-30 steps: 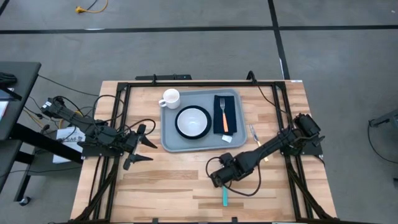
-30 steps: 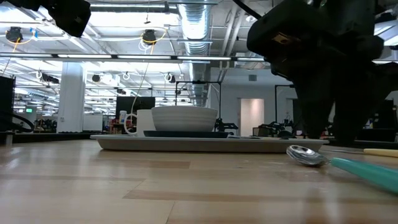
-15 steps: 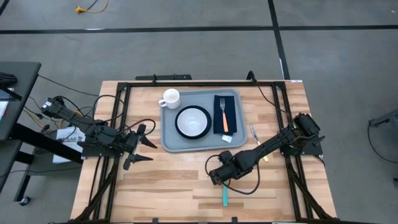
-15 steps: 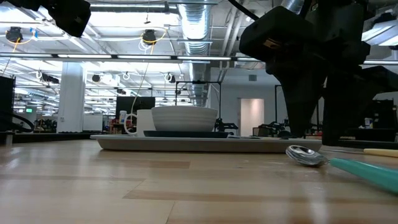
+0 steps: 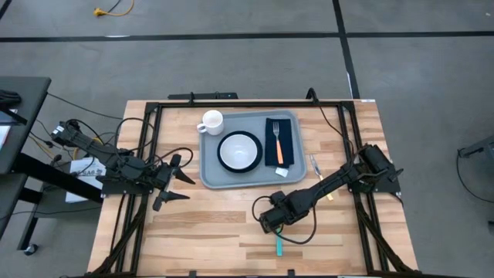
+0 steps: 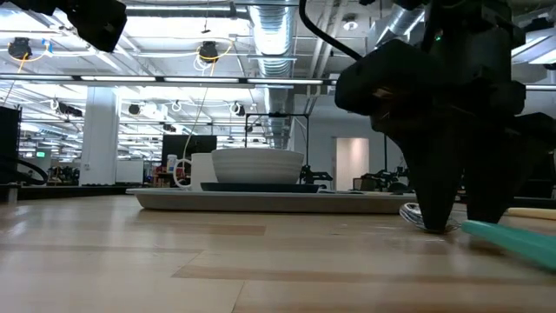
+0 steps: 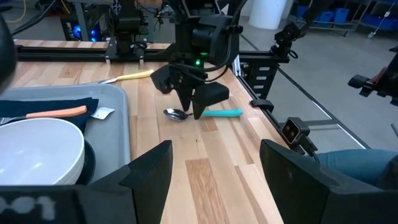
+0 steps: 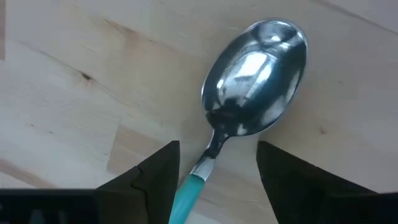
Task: Set up tray
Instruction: Put the green spoon on top of the blue table napkin on the gray serving tray to the left of the orange fork
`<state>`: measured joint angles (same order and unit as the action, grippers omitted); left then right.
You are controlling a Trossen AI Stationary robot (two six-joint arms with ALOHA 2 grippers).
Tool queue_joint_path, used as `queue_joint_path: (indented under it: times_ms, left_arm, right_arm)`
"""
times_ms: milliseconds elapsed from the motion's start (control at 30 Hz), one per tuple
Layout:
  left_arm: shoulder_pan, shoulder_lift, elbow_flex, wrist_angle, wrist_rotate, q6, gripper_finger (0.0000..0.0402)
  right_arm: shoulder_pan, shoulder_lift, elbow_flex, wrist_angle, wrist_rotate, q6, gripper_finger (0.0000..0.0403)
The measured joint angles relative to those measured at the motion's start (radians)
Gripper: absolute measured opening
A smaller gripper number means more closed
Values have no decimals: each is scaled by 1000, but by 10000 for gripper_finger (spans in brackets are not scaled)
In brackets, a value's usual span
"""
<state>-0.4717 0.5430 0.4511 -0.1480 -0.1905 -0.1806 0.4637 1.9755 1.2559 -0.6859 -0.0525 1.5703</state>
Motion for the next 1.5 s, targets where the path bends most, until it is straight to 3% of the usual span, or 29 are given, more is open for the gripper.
queue_joint_path:
  times_ms: [967,1500]
  left_arm:
    - [0,0,0,4,0,0,231]
    - [0,0,0,4,0,0,231]
  right_arm:
    - [-2,-6,-3,-25,-2,38,182]
    - [-2,-5,-4,-65,-3,37,103]
